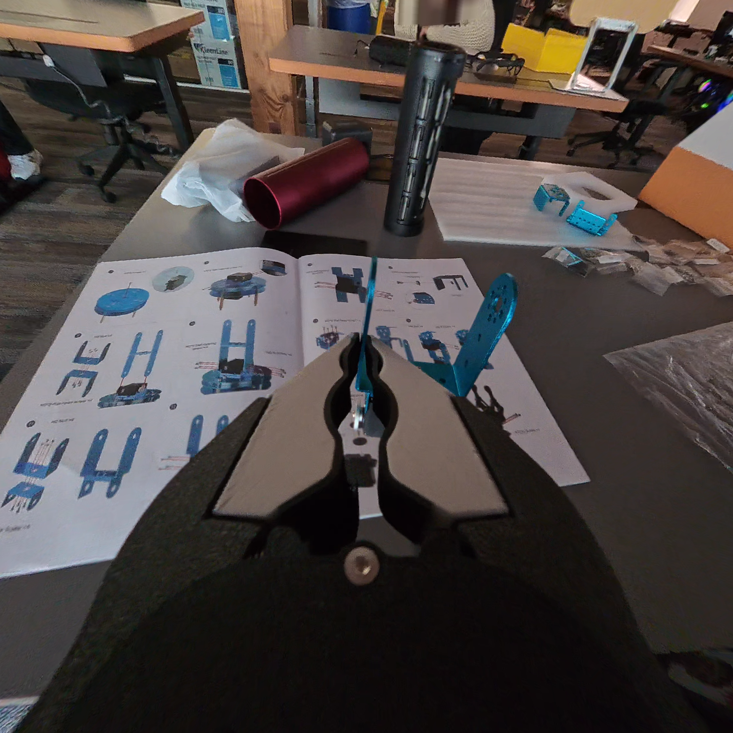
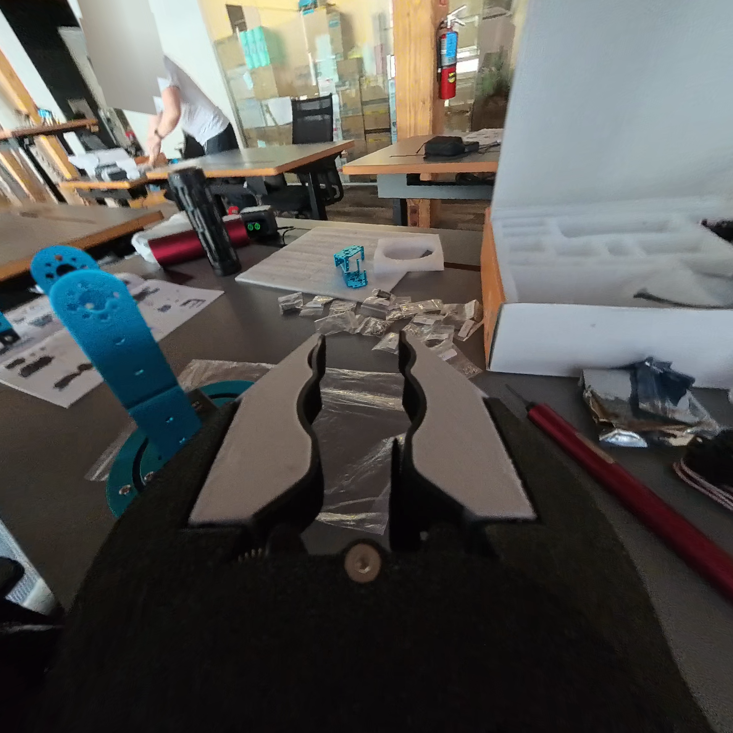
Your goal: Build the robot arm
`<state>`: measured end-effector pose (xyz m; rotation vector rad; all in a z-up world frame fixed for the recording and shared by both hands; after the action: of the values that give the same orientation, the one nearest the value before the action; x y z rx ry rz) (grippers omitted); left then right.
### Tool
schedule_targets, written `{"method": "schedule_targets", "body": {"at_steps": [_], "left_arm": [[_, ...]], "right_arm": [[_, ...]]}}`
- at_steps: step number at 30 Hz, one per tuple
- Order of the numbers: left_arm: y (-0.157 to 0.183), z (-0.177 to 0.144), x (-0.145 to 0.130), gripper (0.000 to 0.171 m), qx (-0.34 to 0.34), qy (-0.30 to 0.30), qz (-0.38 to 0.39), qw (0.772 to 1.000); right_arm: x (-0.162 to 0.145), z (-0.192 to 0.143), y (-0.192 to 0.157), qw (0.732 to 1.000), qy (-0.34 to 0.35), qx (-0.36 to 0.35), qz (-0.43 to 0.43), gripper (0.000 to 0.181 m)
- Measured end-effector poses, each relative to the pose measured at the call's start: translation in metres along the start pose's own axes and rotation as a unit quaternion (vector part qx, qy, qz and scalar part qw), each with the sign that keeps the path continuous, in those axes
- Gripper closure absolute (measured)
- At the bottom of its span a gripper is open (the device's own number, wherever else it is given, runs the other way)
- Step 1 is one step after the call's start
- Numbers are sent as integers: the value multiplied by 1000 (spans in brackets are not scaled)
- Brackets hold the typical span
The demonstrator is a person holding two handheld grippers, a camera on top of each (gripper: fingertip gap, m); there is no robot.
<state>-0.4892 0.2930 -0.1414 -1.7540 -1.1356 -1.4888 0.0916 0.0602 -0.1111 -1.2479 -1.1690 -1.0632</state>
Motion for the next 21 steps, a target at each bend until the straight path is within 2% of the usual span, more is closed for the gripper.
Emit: {"method": "schedule_targets", "body": {"at_steps": [4,9,13,21], "left_arm": [[-18,16,0,171,-21,-4,-28,999],[-26,32,-2,171,-22,-8,-36,999],[-27,43,-3,171,-38,-8,-61,997],[-25,49,2,171,-32,-9,-52,998]], "right_arm": [[4,-4,15,999,8,-21,26,146],[7,1,23,998,-12,-55,-12,146],[9,14,23,998,-21,-50,-26,146],[8,34,21,998,-20,-37,-47,152]]}}
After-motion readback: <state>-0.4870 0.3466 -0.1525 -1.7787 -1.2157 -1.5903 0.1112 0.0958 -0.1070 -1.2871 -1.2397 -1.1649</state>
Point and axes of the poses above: each gripper's, where its closed fingertips meet, z out along the fingers, x out of its top, y = z × x across the jaws, the point moved 8 cm from there along -z, back along the fingers, and after that the axes turned 7 degrees about y, right-handed, at the moved point
